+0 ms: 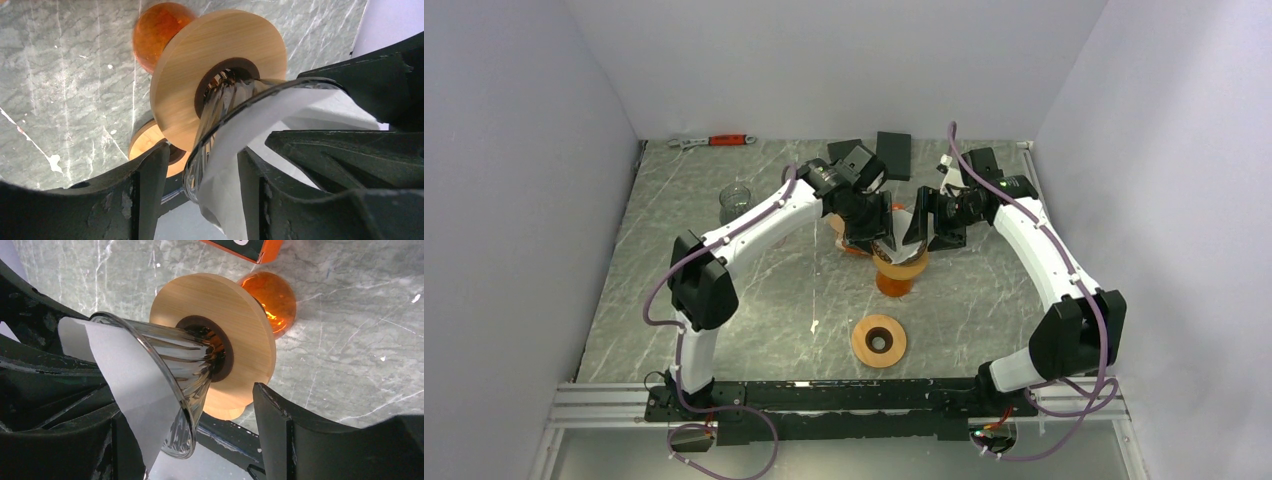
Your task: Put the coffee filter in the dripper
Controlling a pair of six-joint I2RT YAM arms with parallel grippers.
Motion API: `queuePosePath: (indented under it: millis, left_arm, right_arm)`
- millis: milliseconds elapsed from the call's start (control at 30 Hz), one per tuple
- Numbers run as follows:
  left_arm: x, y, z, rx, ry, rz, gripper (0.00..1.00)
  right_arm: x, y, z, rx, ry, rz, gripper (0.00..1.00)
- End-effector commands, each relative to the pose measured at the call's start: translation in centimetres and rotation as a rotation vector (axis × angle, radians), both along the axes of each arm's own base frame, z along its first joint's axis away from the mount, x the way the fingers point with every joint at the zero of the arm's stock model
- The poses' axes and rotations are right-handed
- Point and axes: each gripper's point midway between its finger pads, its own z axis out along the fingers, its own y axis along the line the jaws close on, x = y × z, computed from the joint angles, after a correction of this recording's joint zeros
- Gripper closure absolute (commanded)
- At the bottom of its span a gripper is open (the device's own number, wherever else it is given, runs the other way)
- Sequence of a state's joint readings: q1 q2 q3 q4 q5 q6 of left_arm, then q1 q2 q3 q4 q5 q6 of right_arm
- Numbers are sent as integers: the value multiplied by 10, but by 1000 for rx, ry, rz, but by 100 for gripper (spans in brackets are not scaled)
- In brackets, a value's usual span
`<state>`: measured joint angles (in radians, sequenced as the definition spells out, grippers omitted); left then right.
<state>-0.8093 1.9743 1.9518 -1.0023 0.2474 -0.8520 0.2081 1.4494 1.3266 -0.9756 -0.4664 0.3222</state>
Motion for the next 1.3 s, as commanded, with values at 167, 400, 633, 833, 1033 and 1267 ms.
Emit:
queuePosePath:
  millis: [167, 400, 633, 833, 1033, 1267]
  left_arm:
    - [3, -4, -7, 5, 11, -11, 51]
    - [3, 5, -16, 47, 30, -3, 59]
    - [5, 8, -17, 47, 32, 2, 61]
    - [7, 15, -22, 71, 41, 10, 61]
    - [6, 15, -28, 74, 56, 7, 61]
    - [7, 14, -27, 74, 57, 0, 62]
  right_arm:
    - [4, -13, -21, -79, 8, -11, 43]
    - [3, -15, -30, -100, 30, -10, 56]
    - [6, -16, -28, -104, 25, -2, 56]
    - [5, -18, -29, -118, 28, 0, 55]
    - [5, -20, -33, -134, 34, 2, 55]
    - [6, -19, -25, -126, 25, 8, 54]
